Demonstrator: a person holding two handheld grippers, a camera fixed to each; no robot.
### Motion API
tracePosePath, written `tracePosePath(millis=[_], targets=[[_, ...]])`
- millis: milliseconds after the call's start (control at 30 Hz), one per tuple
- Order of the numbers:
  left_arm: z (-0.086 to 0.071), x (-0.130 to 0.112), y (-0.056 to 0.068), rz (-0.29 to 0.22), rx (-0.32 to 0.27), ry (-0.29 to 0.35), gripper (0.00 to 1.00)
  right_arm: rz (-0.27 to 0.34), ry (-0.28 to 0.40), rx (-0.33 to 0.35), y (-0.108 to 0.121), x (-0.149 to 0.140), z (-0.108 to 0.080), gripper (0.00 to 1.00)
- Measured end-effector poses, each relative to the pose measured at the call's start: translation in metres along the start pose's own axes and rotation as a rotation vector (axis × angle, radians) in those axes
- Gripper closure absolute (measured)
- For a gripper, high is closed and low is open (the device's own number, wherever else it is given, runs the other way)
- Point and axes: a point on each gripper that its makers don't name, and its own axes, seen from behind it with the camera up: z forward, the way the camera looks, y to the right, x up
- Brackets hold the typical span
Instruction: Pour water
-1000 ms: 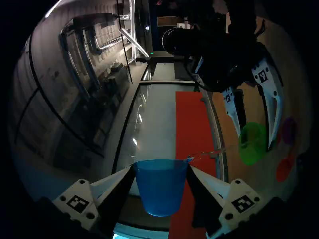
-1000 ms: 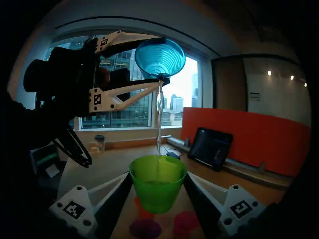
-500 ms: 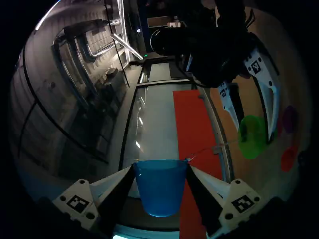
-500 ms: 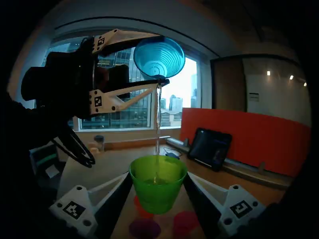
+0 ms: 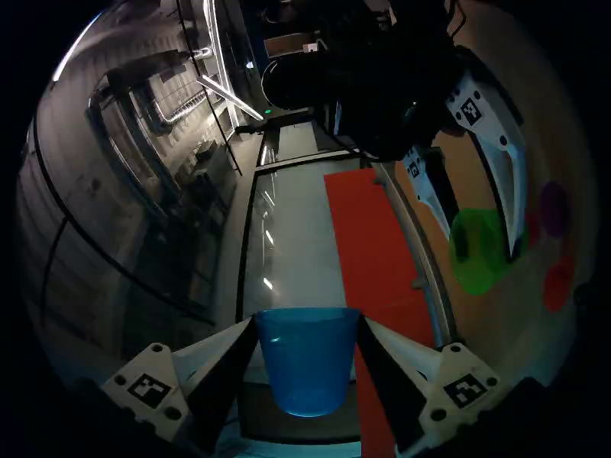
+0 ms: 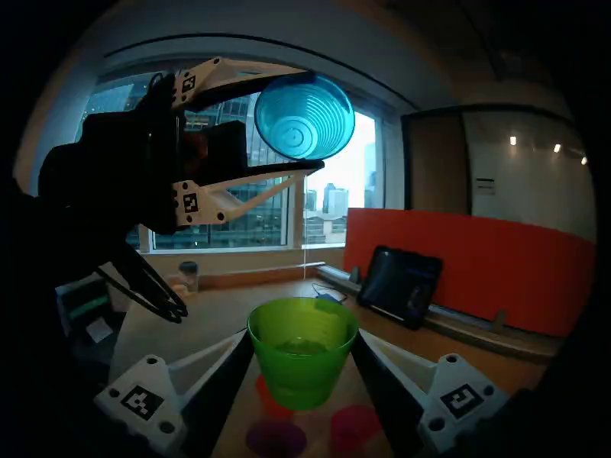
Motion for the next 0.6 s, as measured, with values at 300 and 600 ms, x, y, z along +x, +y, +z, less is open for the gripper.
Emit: tracePosePath(millis=[300,600], targets=[[0.0,0.0054,0.0029,0.003,0.0,0.007,0.12,0.001,0.002,-0.001,0.0003,0.0005,-0.0007,0.1],[-0.0007,0.0072,0.005,0.003,0.003,0.009,0.12,0.001,0.002,-0.004,0.0018,0.0003,-0.001,0.1]])
